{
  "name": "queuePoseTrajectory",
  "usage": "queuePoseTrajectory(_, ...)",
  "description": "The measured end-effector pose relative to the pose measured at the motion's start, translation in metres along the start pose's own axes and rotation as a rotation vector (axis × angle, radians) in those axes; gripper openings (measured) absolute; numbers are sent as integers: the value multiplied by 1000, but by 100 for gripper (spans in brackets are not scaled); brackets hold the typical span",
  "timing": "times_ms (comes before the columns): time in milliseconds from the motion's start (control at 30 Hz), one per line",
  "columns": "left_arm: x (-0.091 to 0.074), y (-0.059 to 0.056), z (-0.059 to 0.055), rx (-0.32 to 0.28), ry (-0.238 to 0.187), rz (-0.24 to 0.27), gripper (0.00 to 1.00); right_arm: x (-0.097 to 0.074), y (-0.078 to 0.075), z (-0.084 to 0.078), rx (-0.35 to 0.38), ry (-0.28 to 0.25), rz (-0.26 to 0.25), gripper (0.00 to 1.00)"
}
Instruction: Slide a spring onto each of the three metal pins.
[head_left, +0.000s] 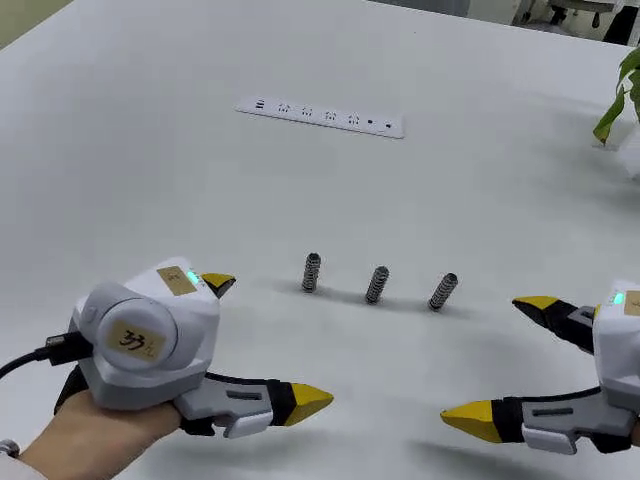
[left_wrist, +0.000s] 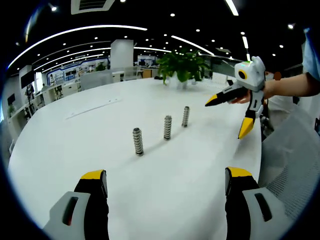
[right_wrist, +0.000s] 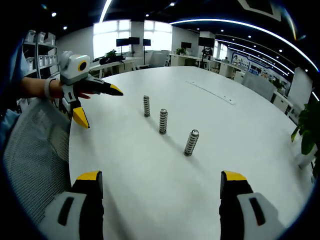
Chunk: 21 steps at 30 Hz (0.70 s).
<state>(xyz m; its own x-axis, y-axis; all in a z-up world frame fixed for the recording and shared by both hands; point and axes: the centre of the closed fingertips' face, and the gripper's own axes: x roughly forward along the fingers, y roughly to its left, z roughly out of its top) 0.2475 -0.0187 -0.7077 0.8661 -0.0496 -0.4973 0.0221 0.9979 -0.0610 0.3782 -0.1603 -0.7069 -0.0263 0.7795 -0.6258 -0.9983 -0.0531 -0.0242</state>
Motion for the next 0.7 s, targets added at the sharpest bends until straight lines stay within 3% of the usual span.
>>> queuePoseTrajectory(167, 0, 1, 0, 7, 3, 4, 100, -11, -3, -8, 78, -36, -73, 99)
queuePoseTrajectory(700, -2, 0, -2, 4, 21, 7, 100, -31, -2, -25, 146, -69, -153, 99)
